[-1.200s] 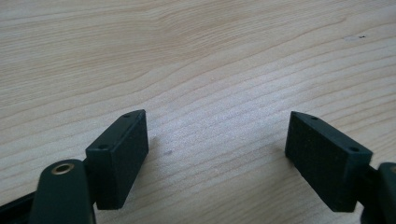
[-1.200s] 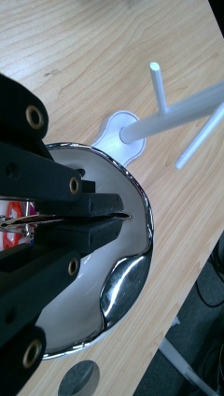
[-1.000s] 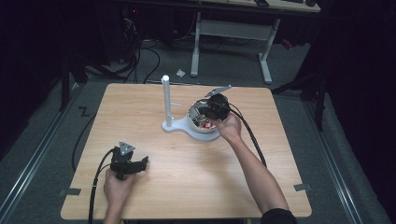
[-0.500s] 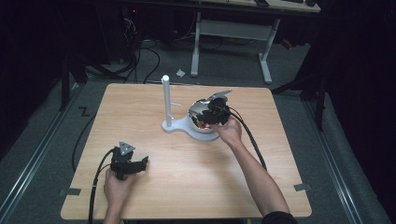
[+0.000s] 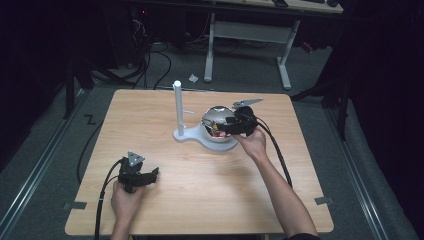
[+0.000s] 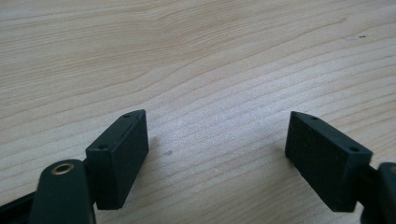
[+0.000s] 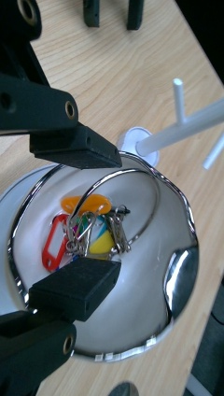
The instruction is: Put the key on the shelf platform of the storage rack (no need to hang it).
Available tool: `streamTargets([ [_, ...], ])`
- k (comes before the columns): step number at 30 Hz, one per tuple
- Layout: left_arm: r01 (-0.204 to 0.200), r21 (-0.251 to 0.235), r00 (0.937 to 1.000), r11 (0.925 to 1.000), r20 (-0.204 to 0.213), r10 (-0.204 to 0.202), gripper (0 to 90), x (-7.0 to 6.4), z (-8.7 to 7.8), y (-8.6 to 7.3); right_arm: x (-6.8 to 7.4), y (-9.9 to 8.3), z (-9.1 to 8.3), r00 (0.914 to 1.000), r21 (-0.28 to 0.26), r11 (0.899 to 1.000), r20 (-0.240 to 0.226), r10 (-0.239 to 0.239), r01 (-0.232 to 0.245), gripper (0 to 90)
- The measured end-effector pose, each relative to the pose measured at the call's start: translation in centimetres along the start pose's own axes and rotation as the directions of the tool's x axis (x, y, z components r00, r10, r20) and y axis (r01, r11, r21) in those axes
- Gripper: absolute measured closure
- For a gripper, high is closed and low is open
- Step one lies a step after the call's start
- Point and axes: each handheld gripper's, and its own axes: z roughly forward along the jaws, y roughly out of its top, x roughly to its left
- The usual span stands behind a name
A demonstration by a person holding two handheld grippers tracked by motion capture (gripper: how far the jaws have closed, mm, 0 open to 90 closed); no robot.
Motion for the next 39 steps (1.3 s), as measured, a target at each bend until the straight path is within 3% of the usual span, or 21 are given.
streamTargets([
  [1,0.0,0.0,1.0,1.0,0.0,0.0,21.8,0.0,0.0,0.0,-0.2,-0.2,-0.7,1.0,-0.024,1.0,0.004,0.009,-0.009,44.6],
  [11,0.0,0.0,1.0,1.0,0.0,0.0,21.8,0.0,0.0,0.0,-0.6,-1.5,-4.0,0.9983,-0.076,0.997,0.051,0.026,-0.023,47.0],
  [17,0.0,0.0,1.0,1.0,0.0,0.0,21.9,0.0,0.0,0.0,-0.9,-2.3,-5.6,0.9975,-0.084,0.996,0.055,0.044,-0.039,47.2],
  [29,0.0,0.0,1.0,1.0,0.0,0.0,21.8,0.0,0.0,0.0,-1.2,-5.1,-10.5,0.99,-0.166,0.984,0.111,0.087,-0.068,48.9],
  [36,0.0,0.0,1.0,1.0,0.0,0.0,21.9,0.0,0.0,0.0,-0.5,-6.0,-12.0,0.9883,-0.183,0.982,0.134,0.072,-0.047,50.9],
  [39,0.0,0.0,1.0,1.0,0.0,0.0,21.9,0.0,0.0,0.0,-0.4,-7.4,-12.3,0.9859,-0.183,0.981,0.144,0.086,-0.059,50.7],
])
